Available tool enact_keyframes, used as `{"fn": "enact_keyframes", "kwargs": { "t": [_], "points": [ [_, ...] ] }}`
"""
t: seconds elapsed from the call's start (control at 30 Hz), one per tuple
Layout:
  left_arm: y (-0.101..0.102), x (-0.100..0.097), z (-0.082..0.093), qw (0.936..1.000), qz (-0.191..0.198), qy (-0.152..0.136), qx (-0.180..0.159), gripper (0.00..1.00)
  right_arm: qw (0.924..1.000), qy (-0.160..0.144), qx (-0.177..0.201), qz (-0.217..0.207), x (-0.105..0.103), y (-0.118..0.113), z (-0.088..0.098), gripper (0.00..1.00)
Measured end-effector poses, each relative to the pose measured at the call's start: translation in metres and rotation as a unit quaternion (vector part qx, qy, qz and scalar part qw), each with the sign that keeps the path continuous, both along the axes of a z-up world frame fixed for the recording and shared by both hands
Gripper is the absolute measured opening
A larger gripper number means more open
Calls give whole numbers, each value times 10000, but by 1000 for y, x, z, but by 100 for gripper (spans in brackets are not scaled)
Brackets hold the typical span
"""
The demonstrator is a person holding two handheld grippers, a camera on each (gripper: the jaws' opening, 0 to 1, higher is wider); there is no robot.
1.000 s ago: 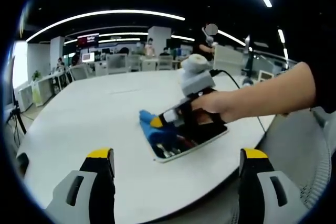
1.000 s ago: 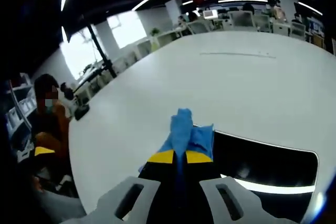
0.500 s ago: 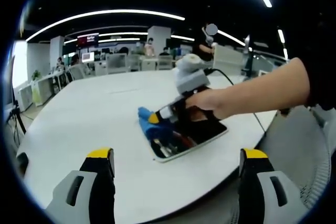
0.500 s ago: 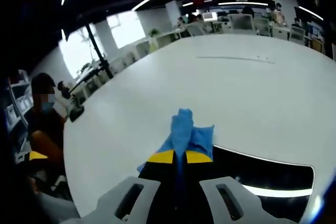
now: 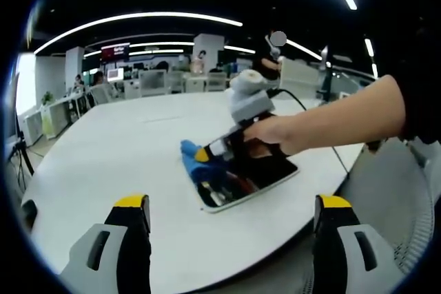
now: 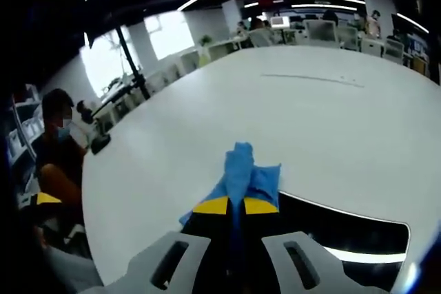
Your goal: Wipe the mirror surface with the cleaning cloth until all visible marks leave the cleaned area.
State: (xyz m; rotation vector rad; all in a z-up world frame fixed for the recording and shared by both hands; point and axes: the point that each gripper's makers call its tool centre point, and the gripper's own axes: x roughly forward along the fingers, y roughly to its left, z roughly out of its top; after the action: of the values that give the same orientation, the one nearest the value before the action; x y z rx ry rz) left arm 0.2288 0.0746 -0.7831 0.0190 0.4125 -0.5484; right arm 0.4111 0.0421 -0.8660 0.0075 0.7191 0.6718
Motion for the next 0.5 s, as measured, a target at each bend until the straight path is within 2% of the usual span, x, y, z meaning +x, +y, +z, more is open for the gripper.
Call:
{"fn": "enact_keyframes", "kwargs": {
  "t": [0.5],
  "points": [
    [1,0,0,10000,0,-6,5,99,9987,-121,-484,145,0,-22,-1,1]
  ]
}}
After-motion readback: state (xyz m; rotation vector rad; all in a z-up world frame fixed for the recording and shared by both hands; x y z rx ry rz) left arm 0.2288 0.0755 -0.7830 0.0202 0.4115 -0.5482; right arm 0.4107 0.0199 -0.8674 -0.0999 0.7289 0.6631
